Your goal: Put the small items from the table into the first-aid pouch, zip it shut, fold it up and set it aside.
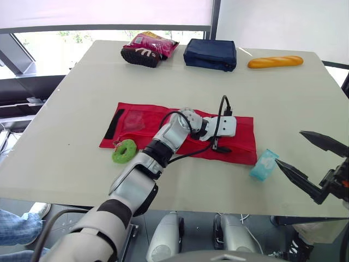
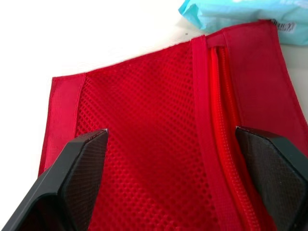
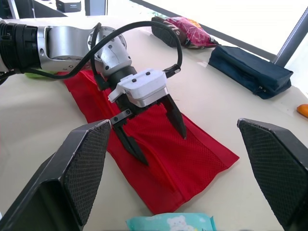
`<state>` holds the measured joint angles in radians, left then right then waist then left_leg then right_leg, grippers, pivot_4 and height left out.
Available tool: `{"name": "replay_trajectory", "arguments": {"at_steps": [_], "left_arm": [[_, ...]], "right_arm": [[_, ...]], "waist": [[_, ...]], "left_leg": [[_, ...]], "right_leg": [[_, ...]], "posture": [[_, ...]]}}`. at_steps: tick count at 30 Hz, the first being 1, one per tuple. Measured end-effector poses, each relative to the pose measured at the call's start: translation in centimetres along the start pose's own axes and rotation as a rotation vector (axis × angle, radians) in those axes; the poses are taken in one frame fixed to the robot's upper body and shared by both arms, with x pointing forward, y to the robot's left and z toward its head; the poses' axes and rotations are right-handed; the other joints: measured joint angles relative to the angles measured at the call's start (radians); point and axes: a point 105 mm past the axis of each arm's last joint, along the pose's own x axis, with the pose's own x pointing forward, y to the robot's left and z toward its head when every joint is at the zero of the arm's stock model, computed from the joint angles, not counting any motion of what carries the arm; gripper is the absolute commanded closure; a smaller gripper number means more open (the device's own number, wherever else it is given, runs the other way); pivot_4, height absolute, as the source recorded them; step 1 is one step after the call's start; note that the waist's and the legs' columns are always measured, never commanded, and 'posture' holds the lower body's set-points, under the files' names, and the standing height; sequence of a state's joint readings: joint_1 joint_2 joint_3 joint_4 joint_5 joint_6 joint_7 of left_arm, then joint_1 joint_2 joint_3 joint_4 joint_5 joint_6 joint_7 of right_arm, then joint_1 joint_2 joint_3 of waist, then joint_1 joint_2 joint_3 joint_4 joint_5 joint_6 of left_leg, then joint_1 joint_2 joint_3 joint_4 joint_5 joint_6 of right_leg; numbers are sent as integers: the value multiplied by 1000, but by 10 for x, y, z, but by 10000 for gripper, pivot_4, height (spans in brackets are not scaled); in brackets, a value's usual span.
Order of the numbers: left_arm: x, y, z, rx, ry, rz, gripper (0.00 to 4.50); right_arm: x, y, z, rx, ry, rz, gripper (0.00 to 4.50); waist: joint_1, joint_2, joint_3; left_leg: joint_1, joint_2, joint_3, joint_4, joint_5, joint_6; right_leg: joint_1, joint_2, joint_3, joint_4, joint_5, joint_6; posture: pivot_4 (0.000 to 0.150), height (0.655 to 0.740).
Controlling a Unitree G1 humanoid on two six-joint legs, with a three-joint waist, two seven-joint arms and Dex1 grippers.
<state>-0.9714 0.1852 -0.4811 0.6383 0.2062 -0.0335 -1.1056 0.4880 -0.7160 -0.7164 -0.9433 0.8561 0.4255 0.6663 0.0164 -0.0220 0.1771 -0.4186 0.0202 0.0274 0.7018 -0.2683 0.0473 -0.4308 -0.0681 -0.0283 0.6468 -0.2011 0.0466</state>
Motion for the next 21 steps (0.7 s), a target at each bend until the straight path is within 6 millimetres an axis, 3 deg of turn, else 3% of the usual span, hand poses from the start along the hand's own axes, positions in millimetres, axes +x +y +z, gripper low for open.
{"name": "replay_trajectory", "arguments": {"at_steps": [2, 5, 8, 10, 21], "left_arm": [[-3, -1, -5, -9, 12, 2, 17156], [-7, -3, -10, -15, 24, -5, 32243], [-7, -5, -12, -26, 28, -15, 41115], [-8, -5, -12, -26, 29, -14, 44579], [-8, -2, -7, -80, -22, -3, 44579]], "right_arm": [[0, 0, -1, 5, 3, 1, 0], [-2, 0, -3, 6, 17, -4, 0], [-3, 0, -4, 3, 26, -9, 0], [-4, -1, -4, 3, 28, -10, 0], [-8, -4, -3, -20, 41, -29, 0]], "waist": [[0, 0, 0], [0, 0, 0], [1, 0, 0], [1, 0, 0], [1, 0, 0]], "left_leg": [[0, 0, 0, 0, 0, 0], [0, 0, 0, 0, 0, 0], [0, 0, 0, 0, 0, 0], [0, 0, 0, 0, 0, 0], [0, 0, 0, 0, 0, 0]], "right_leg": [[0, 0, 0, 0, 0, 0], [0, 0, 0, 0, 0, 0], [0, 0, 0, 0, 0, 0], [0, 0, 0, 0, 0, 0], [0, 0, 0, 0, 0, 0]], "posture": [[1500, 7164], [1500, 7164], [1500, 7164], [1500, 7164], [1500, 7164]]}}
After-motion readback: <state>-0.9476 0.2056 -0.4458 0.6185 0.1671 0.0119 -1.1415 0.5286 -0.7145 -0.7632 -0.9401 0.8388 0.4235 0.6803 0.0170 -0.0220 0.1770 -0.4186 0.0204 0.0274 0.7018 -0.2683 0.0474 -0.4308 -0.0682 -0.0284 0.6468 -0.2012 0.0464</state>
